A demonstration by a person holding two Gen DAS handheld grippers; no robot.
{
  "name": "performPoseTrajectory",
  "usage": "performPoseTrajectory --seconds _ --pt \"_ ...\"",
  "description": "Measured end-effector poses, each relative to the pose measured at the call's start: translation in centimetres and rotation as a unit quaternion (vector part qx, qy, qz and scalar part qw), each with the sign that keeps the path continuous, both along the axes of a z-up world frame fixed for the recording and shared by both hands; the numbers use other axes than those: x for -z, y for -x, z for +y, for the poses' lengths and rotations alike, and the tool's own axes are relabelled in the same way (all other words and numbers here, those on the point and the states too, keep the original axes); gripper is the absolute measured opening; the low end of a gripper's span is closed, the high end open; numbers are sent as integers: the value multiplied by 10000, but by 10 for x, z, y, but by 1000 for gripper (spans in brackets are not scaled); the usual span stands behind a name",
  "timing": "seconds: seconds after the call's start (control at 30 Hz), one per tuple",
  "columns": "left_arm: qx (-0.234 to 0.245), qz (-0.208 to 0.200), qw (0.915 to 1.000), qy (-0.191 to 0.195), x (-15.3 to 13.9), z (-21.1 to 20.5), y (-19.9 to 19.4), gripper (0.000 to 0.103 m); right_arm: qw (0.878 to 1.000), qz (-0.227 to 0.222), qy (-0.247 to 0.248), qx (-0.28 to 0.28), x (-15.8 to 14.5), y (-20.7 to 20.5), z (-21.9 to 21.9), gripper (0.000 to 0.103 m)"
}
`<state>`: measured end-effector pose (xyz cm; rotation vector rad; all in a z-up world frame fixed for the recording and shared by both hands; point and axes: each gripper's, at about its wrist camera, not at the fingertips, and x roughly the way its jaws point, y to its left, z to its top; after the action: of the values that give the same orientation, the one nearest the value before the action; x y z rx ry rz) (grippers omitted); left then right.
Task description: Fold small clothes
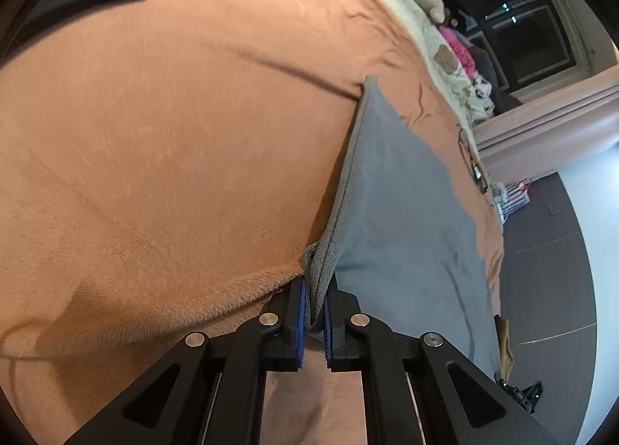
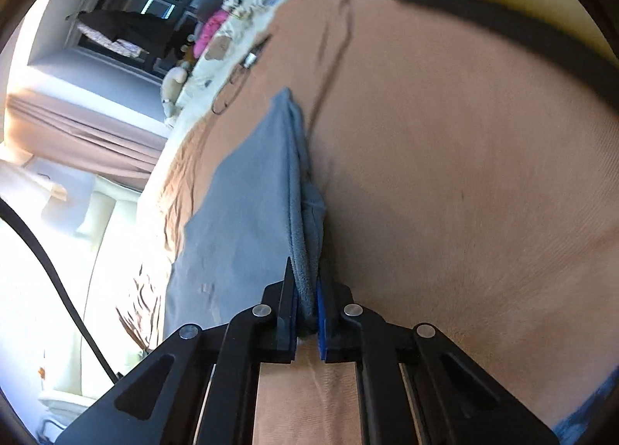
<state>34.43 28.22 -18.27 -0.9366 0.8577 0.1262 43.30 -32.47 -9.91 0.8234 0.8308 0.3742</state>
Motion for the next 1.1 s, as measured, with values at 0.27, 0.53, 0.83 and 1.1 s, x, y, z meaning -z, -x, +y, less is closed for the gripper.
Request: performPoseTrajectory --seconds 0.27,0.53,0.83,1.1 --pt "43 -328 9994 48 -29 5 27 6 9993 -308 193 -127 -19 27 31 4" --pt "95 -487 9987 117 -39 8 69 6 9994 -285 -25 -194 -11 55 4 4" --pt "155 -493 9985 183 -34 -1 104 6 9995 -137 -33 -291 -4 64 -12 4" --pt "208 -285 9988 354 3 -5 109 7 9963 349 705 -348 11 61 -9 5"
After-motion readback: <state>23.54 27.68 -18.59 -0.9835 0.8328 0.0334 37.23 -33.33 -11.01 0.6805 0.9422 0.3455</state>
